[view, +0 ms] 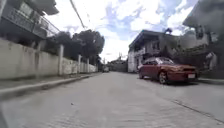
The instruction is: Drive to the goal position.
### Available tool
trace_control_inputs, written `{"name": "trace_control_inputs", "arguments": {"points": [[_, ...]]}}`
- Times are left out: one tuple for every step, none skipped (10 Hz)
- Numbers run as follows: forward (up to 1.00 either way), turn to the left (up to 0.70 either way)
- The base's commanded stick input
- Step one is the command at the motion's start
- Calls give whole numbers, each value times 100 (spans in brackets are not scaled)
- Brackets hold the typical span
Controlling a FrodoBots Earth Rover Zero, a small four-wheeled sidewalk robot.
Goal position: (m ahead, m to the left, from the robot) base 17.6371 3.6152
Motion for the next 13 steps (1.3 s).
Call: {"name": "trace_control_inputs", "arguments": {"points": [[70,0],[70,0],[70,0],[70,0],[70,0],[70,0],[70,0],[70,0],[70,0],[70,0],[70,0],[70,0],[70,0]]}}
